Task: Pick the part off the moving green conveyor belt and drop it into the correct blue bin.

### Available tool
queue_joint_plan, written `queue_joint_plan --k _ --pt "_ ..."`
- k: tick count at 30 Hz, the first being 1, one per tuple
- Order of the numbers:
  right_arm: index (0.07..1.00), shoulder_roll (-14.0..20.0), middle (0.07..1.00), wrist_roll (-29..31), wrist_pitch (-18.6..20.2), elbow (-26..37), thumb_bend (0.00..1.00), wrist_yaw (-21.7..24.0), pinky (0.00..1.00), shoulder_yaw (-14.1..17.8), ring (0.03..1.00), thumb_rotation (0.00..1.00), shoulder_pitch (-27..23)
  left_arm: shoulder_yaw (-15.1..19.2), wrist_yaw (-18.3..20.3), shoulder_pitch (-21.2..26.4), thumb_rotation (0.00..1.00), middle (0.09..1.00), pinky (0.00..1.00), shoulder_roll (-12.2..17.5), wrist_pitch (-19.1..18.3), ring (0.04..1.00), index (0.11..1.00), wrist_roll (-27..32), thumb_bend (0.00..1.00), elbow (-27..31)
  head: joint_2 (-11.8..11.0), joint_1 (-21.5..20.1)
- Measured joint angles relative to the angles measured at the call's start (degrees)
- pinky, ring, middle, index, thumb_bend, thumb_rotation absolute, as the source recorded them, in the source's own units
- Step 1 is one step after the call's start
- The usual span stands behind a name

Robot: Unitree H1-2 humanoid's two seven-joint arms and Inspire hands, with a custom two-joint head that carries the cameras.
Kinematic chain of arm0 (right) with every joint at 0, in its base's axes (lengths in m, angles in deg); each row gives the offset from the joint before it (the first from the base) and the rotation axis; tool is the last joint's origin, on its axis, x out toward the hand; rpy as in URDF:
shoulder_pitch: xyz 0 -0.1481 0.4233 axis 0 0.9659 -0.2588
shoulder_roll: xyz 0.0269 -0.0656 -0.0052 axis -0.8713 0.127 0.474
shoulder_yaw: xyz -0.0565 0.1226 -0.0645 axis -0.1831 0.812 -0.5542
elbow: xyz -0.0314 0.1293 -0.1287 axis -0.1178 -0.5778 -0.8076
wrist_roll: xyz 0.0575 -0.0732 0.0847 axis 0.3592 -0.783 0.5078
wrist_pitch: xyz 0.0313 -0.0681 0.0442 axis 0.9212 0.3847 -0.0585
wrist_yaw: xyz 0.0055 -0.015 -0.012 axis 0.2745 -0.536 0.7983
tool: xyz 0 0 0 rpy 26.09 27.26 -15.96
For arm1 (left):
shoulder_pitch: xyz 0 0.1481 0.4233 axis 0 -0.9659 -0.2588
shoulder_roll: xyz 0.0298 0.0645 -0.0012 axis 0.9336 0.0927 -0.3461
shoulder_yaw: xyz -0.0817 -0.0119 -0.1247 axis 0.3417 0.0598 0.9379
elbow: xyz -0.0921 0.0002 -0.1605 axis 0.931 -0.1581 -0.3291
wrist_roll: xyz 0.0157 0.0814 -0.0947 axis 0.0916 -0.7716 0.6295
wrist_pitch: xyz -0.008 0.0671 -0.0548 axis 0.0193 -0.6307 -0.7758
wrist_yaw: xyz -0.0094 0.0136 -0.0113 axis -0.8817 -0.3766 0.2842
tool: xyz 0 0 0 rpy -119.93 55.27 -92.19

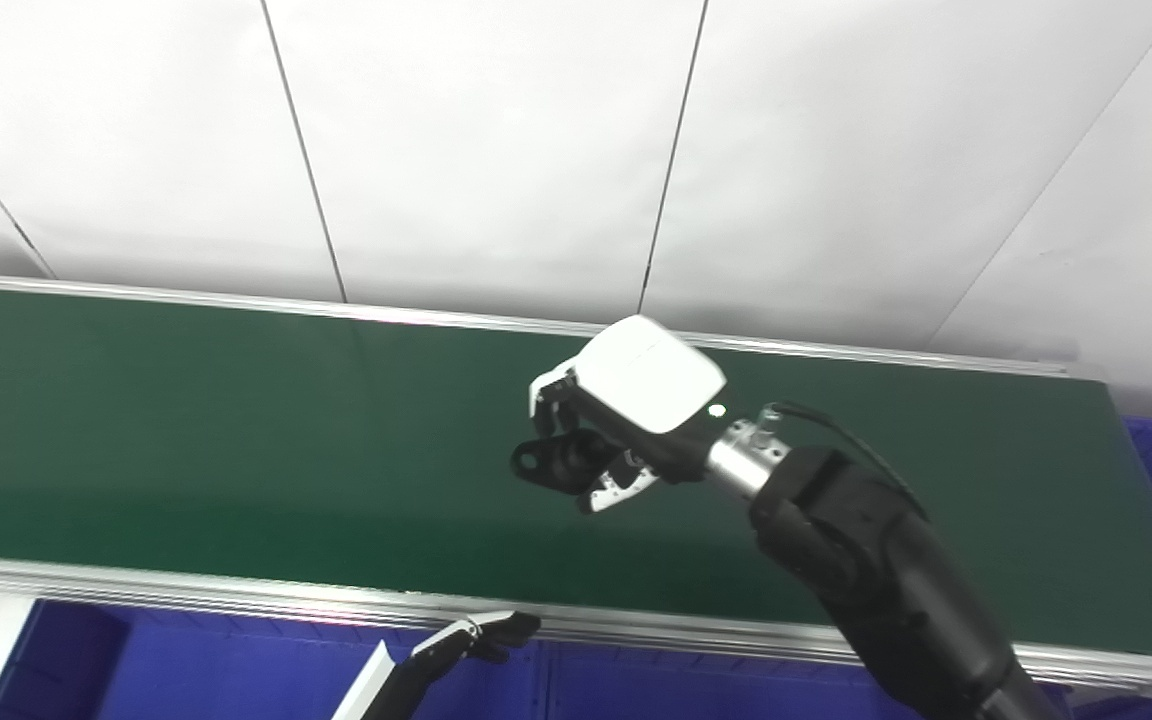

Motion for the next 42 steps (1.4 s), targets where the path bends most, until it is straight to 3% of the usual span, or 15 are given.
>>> queue_joint_plan --k 7,15,18,20,26,28,30,38,42 --pt "0.478 1.2 0.554 1.44 0.26 5.16 0.51 3.55 0.31 3.84 0.398 0.0 3.91 0.92 1.04 -0.27 0.32 0.786 0.67 -0.31 0.0 0.742 0.765 1.1 0.63 0.01 0.35 -0.79" --pt "0.457 2.2 0.533 1.98 0.47 13.29 0.51 5.9 0.23 6.33 0.427 0.0 13.12 2.23 1.95 -1.52 0.33 0.786 0.67 -0.34 0.0 0.742 0.765 2.06 0.62 1.08 1.23 -2.28" --pt "0.442 2.35 0.535 2.35 0.24 15.47 0.51 5.2 0.24 7.19 0.446 0.0 17.63 2.46 2.21 -1.69 0.32 0.784 0.67 -0.33 0.0 0.739 0.764 2.21 0.62 1.09 1.41 -2.64" --pt "0.467 2.38 0.552 2.65 -0.07 16.23 0.51 4.08 0.25 7.19 0.378 0.0 20.4 2.89 2.37 -1.8 0.32 0.783 0.67 -0.33 0.0 0.739 0.762 2.76 0.62 1.09 1.85 -3.08" --pt "0.446 1.29 0.527 2.75 -0.15 18.41 0.52 2.43 0.23 6.94 0.445 0.0 27.75 4.69 3.96 -2.23 0.35 0.776 0.64 -0.35 0.0 0.725 0.757 4.6 0.65 1.31 3.08 -4.4" --pt "0.471 0.7 0.543 2.57 -0.18 18.47 0.51 1.7 0.27 6.71 0.392 0.0 29.46 5.38 5.07 -2.57 0.36 0.774 0.63 -0.41 0.0 0.72 0.757 5.15 0.66 1.67 3.69 -5.27" --pt "0.466 0.4 0.559 2.61 -0.19 18.5 0.5 1.53 0.33 6.45 0.424 0.0 31.38 6.87 6.54 -3.27 0.38 0.77 0.61 -0.63 0.0 0.71 0.755 6.34 0.67 2.75 4.39 -5.62" --pt "0.464 -1.47 0.572 1.45 -0.18 16.75 0.49 0.04 0.3 5.05 0.447 0.0 39.29 11.39 10.15 -4.94 0.44 0.768 0.61 -2.84 0.0 0.711 0.754 7.28 0.68 4.08 7.91 -7.65" --pt "0.471 -2.51 0.571 0.74 -0.19 12.86 0.49 -3.11 0.3 4.64 0.434 0.0 41.05 12.79 11.7 -4.98 0.45 0.768 0.61 -2.93 0.0 0.717 0.756 7.19 0.68 5.03 10.02 -8.17"
